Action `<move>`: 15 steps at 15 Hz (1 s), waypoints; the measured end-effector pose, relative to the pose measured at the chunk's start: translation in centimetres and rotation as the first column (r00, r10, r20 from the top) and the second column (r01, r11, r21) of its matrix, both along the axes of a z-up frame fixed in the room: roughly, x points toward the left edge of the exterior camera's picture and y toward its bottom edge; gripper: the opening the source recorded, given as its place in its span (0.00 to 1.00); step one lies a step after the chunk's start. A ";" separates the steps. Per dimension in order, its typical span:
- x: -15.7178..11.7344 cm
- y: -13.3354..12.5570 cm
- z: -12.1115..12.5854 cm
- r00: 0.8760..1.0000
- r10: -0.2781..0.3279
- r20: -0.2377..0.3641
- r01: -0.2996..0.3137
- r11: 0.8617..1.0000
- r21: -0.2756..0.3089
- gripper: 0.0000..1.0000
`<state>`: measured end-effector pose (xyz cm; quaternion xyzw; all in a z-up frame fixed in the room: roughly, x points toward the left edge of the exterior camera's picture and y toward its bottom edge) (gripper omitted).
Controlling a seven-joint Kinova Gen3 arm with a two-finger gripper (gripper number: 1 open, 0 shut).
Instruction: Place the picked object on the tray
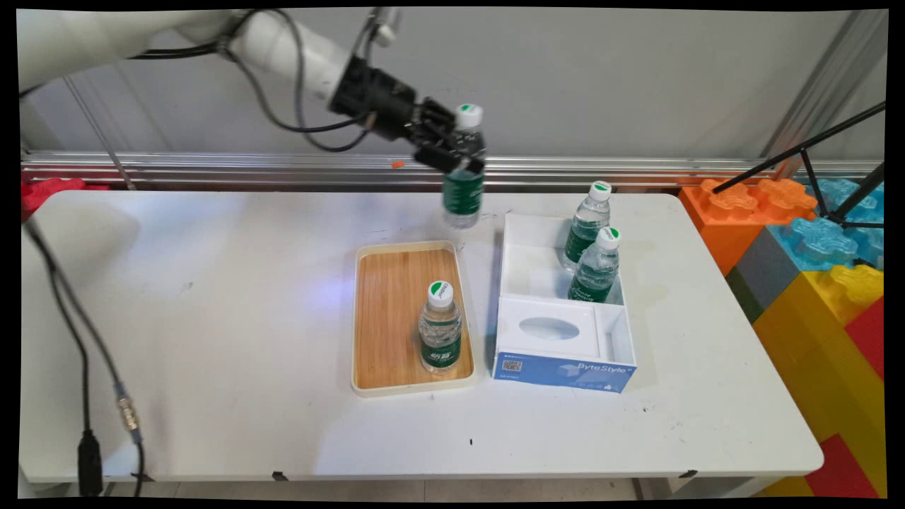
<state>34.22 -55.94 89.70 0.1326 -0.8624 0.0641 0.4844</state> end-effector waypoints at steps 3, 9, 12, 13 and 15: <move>2.1 2.3 0.0 1.000 0.007 0.017 -0.007 1.000 0.014 0.00; 5.2 6.1 -1.5 0.999 0.022 0.034 -0.022 1.000 0.012 0.00; 5.4 7.3 -3.3 0.999 0.018 0.034 -0.018 1.000 -0.005 0.00; 5.4 7.6 -4.1 0.999 0.014 0.034 -0.014 1.000 -0.008 0.00; 5.2 7.9 -5.6 0.999 0.010 0.034 -0.010 1.000 -0.010 0.00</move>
